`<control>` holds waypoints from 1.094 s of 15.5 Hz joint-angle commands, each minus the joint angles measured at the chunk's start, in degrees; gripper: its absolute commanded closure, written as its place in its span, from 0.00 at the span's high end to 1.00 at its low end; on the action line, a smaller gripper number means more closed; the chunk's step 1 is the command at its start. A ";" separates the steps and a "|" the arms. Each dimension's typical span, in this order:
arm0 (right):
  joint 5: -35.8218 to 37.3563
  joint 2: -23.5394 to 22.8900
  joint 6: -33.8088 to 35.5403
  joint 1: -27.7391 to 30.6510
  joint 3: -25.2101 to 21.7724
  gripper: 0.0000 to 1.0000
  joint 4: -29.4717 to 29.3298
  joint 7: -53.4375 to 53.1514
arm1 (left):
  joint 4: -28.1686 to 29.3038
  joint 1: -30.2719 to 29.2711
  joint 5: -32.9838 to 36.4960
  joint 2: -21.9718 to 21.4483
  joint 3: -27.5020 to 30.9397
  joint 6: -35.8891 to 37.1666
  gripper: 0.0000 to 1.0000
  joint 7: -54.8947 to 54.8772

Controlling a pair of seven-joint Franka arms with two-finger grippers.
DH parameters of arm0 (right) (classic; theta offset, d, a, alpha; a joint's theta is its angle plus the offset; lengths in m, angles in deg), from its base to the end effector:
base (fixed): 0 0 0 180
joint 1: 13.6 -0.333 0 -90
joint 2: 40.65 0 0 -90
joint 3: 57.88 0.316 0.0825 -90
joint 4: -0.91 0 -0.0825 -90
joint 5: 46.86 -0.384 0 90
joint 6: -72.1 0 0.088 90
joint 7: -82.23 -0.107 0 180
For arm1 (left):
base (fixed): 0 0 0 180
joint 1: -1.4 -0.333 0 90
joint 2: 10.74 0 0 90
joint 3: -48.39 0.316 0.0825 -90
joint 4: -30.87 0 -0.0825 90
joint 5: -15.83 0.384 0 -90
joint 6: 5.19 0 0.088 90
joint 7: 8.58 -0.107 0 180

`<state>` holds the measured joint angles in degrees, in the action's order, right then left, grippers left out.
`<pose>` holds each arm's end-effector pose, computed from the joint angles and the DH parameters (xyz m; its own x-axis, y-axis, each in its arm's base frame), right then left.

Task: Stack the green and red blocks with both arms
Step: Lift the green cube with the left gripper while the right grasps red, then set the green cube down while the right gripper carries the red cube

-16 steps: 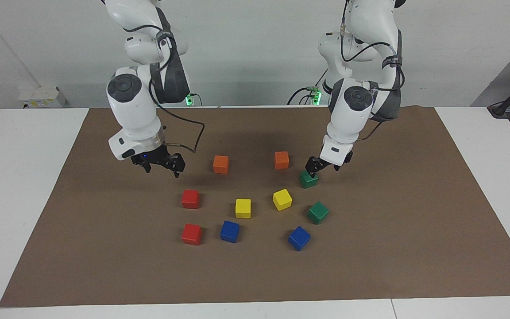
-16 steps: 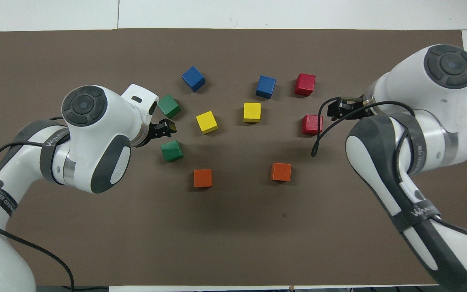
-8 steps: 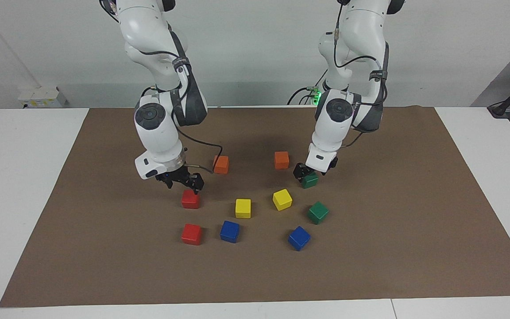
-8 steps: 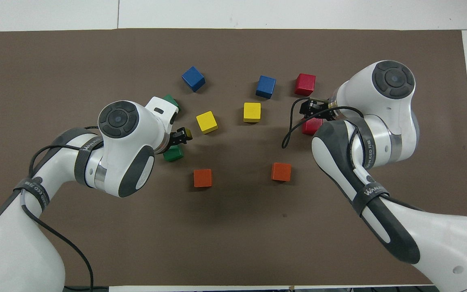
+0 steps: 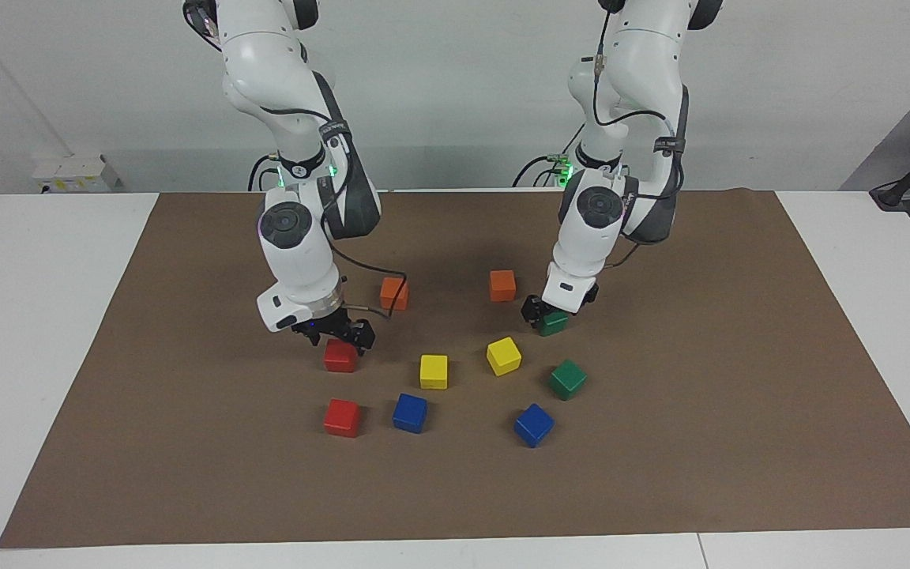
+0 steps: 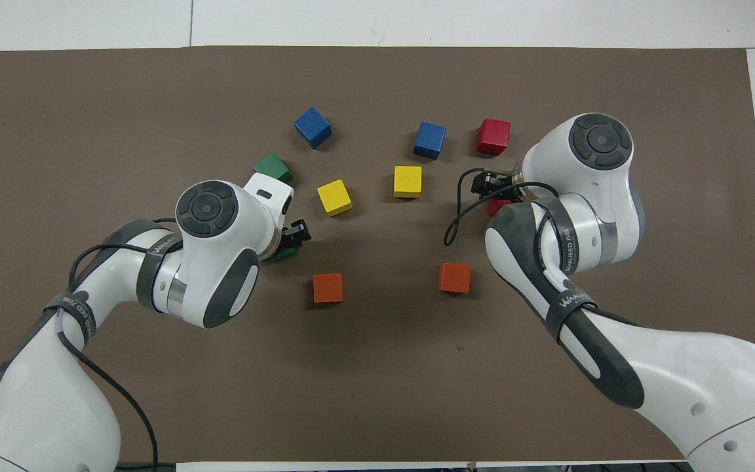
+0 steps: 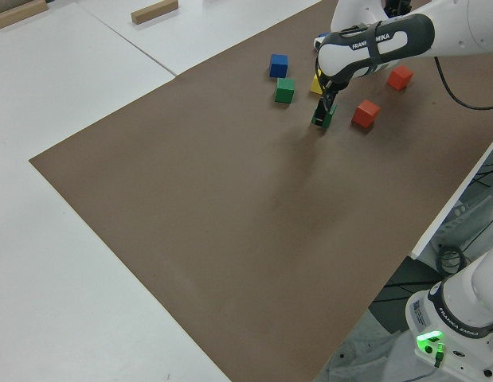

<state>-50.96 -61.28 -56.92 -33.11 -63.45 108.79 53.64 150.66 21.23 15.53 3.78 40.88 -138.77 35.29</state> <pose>0.6095 0.1569 0.3199 0.9571 -0.2898 -0.0010 -0.2898 -0.9568 -0.0243 0.5142 -0.2644 0.3021 0.9560 0.2913 -0.0331 0.2920 -0.9562 0.0189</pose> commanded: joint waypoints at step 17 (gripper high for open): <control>-0.57 0.51 -8.79 0.52 -0.05 0.04 5.50 1.43 | -13.09 -25.71 6.01 5.43 1.44 7.02 0.00 -45.26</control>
<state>-50.96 -61.29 -64.16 -32.90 -63.69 113.14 54.51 140.29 -2.69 20.17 6.85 43.00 -132.51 -6.69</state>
